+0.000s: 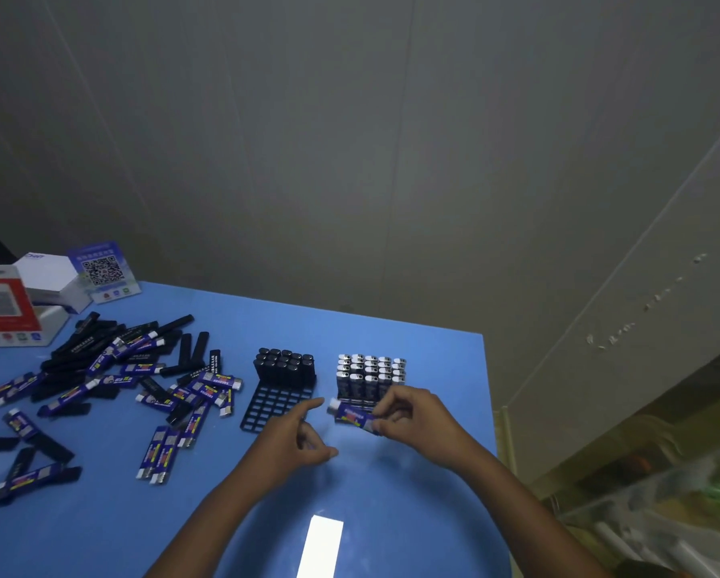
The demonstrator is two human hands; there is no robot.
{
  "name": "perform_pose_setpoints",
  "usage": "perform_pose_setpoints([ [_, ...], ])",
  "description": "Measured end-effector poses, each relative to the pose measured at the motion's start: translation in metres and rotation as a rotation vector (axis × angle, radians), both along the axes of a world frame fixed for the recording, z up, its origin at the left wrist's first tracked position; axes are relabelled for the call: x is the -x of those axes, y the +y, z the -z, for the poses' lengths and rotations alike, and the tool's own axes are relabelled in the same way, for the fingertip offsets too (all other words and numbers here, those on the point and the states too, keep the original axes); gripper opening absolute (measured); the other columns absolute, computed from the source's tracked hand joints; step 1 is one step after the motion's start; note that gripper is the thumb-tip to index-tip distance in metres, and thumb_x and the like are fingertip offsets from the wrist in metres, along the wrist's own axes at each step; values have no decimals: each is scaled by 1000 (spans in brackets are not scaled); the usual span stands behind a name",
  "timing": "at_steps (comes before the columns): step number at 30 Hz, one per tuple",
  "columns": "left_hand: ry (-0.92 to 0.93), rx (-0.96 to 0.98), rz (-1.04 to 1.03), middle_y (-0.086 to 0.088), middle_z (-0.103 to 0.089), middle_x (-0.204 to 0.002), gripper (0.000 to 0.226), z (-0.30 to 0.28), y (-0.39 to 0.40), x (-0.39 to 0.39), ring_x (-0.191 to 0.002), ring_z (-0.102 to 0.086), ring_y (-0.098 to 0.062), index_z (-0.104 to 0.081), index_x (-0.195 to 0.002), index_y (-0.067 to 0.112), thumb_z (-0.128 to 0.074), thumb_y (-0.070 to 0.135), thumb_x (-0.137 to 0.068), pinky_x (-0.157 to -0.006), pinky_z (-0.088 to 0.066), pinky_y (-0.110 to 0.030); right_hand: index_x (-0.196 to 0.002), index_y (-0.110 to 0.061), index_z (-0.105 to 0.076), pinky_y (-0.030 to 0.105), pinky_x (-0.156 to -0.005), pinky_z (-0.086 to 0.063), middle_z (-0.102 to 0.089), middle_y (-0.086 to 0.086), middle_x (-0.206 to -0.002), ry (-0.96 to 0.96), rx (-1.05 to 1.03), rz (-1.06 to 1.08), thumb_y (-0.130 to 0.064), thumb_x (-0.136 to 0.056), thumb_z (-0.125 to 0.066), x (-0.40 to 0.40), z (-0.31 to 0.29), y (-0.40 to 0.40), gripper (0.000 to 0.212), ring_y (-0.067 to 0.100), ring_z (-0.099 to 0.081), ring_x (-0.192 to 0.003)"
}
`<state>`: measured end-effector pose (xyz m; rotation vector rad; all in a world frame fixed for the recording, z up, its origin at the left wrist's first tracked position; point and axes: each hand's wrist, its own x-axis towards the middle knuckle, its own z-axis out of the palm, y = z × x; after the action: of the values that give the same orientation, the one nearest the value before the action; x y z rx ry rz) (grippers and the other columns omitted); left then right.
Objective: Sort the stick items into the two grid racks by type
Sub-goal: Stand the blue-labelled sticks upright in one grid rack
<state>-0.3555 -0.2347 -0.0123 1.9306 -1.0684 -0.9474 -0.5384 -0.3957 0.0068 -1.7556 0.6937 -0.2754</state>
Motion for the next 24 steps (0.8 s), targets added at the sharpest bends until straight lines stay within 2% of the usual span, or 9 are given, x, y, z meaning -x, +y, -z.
perform_pose_setpoints([
  [2,-12,-12,-12,7,-74,-75,76,1,4,-1,-77,-66,-19,-44,-138,27,-85,27,-74,-77,-50,-22,-94,-19,-65,36,-75,-55,-71,8,-84,-30,-52,13,-12,-79,-81,5,3,2,23,31,-70,-78],
  [4,-23,-13,-11,8,-74,-75,76,1,6,-1,-82,-66,-26,-44,-138,27,-85,26,-75,-79,-50,-26,-108,-27,-61,39,-78,-55,-69,9,-90,-48,-44,-9,-11,-79,-78,7,3,5,37,37,-68,-82],
  [8,-23,-16,-12,8,-74,-76,73,-2,8,-2,-85,-66,-28,-43,-136,30,-84,27,-75,-79,-50,-26,-133,-40,-49,24,-67,-46,-57,2,-89,-48,-3,-50,-2,-84,-71,2,-1,13,66,13,-54,-65],
  [10,-25,-12,-15,8,-74,-76,72,-4,9,-3,-86,-66,-27,-43,-135,31,-84,27,-75,-79,-50,-27,-138,-44,-45,21,-65,-45,-55,2,-87,-47,19,-51,0,-86,-69,-3,-3,15,72,11,-50,-65],
  [13,-26,-4,-13,8,-74,-76,71,-4,12,-7,-86,-65,-27,-43,-134,33,-84,28,-76,-81,-51,-29,-134,-44,-47,25,-70,-51,-59,10,-90,-45,84,-64,-4,-86,-71,-9,-5,17,67,13,-57,-71],
  [15,-25,-3,-8,8,-74,-77,71,-3,15,-11,-86,-65,-26,-43,-134,33,-83,29,-76,-81,-51,-30,-127,-42,-51,25,-71,-52,-60,5,-86,-21,137,-38,-6,-86,-73,-15,-4,18,59,12,-60,-70],
  [19,-14,-1,-12,9,-74,-75,71,0,18,-24,-83,-66,-24,-45,-135,29,-84,27,-75,-78,-51,-24,-97,-35,-60,31,-73,-52,-65,-3,-83,7,274,60,-16,-88,-73,-27,0,18,25,13,-62,-74],
  [21,-11,3,-5,9,-74,-75,71,1,18,-32,-80,-66,-23,-45,-136,27,-84,26,-76,-78,-52,-26,-88,-31,-62,27,-71,-51,-67,-7,-83,38,320,103,-20,-87,-75,-33,2,16,17,7,-61,-75],
  [24,9,9,6,8,-74,-76,72,1,18,-43,-75,-66,-16,-44,-138,27,-83,25,-77,-81,-53,-26,-86,-30,-64,14,-67,-41,-60,-9,-86,109,428,99,-21,-86,-75,-44,5,13,14,4,-55,-80],
])
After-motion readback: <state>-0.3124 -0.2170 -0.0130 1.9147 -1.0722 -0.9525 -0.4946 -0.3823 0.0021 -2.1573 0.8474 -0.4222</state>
